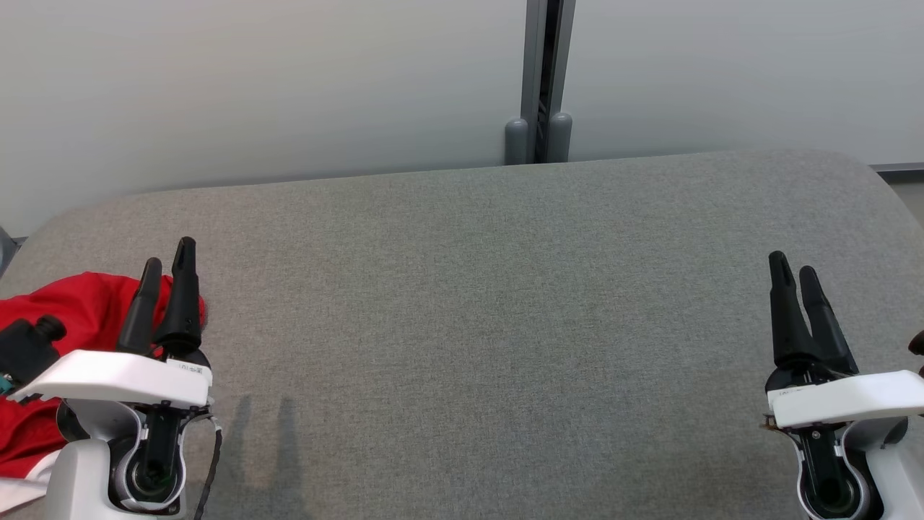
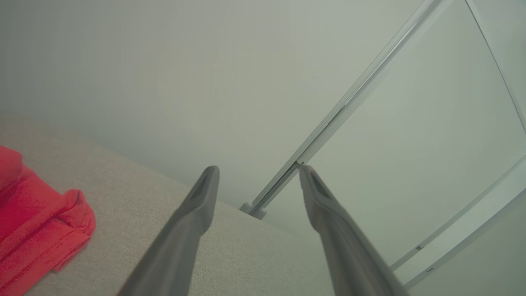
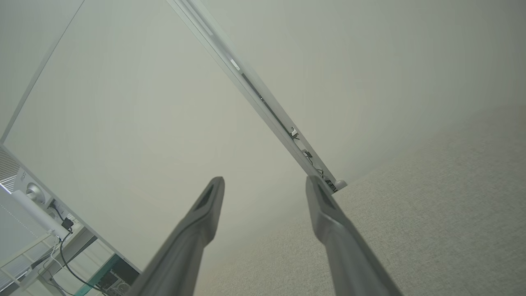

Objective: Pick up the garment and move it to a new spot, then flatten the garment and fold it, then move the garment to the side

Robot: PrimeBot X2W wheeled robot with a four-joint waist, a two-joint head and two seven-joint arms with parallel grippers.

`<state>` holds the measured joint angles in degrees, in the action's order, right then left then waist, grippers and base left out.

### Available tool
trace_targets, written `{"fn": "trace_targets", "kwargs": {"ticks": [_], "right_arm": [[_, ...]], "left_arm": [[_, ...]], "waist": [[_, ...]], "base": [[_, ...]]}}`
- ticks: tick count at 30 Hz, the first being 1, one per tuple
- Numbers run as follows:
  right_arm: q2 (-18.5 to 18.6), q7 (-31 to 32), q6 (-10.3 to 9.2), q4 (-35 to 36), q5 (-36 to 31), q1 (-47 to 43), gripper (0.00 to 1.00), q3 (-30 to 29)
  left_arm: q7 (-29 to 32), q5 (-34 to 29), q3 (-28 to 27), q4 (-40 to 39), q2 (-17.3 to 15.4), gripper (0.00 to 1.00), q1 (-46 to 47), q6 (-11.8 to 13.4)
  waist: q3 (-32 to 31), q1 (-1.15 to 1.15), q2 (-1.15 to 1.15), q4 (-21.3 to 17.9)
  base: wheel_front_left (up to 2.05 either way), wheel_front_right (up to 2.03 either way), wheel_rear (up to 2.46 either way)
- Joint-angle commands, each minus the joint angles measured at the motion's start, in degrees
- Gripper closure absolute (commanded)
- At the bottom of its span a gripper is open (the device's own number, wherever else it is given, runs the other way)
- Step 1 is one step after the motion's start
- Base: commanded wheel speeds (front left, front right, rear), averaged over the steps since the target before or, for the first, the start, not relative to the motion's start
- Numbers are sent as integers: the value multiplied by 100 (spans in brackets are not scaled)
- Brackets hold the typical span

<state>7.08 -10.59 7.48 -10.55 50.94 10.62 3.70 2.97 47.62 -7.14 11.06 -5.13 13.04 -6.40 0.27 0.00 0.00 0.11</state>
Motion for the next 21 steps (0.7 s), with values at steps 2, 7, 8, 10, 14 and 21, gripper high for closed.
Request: {"fn": "trace_targets", "kwargs": {"ticks": [2,7,8,10,14,21], "right_arm": [[60,20,1,172,-372,14,0,-35],[78,40,2,250,-844,-65,0,-27],[82,41,2,257,-928,-77,0,-23],[87,56,2,265,-1089,-98,0,-20],[110,87,2,256,-1439,-152,0,-25],[64,111,2,189,-2014,-239,0,-91]], "left_arm": [[-100,-324,99,-197,-95,0,10,44],[-247,-773,250,-260,-139,0,-95,117],[-276,-847,276,-263,-143,0,-118,132],[-334,-999,331,-257,-158,0,-157,148],[-442,-1281,417,-232,-181,0,-258,209],[-626,-1715,597,-119,-209,0,-390,263]], "waist": [[-4,0,0,2],[-11,0,0,5],[-12,0,0,6],[-14,0,0,7],[-17,0,0,10],[-10,0,0,32]], "base": [[0,0,0],[0,0,0],[0,0,0],[0,0,0],[0,0,0],[0,0,0]]}}
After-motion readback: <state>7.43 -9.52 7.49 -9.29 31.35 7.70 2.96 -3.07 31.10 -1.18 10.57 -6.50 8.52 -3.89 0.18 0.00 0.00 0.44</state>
